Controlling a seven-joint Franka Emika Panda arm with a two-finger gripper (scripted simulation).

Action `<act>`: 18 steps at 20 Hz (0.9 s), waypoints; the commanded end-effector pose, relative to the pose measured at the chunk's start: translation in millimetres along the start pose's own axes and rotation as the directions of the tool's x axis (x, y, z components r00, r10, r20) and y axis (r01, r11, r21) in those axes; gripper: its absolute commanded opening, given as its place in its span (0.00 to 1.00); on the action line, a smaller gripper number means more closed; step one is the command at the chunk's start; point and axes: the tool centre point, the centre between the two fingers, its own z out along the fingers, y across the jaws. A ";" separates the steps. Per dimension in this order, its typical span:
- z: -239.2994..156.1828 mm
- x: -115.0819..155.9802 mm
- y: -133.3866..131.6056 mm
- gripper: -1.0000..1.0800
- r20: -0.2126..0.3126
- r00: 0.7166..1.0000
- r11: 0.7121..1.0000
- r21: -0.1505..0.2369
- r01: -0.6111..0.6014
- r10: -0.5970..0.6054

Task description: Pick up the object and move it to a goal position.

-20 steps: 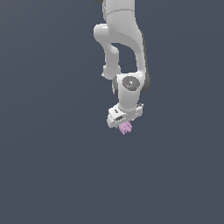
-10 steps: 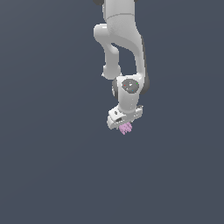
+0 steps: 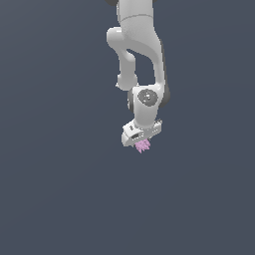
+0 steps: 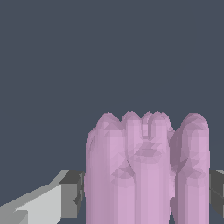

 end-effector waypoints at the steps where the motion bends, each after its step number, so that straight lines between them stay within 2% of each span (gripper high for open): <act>1: -4.2 -2.0 5.8 0.00 -0.001 1.000 1.000 -0.001 -0.001 0.001; 9: -37.5 -20.5 49.2 0.00 -0.001 1.000 1.000 -0.001 -0.001 0.001; 18: -102.8 -55.0 134.2 0.00 -0.001 1.000 1.000 0.001 -0.001 0.001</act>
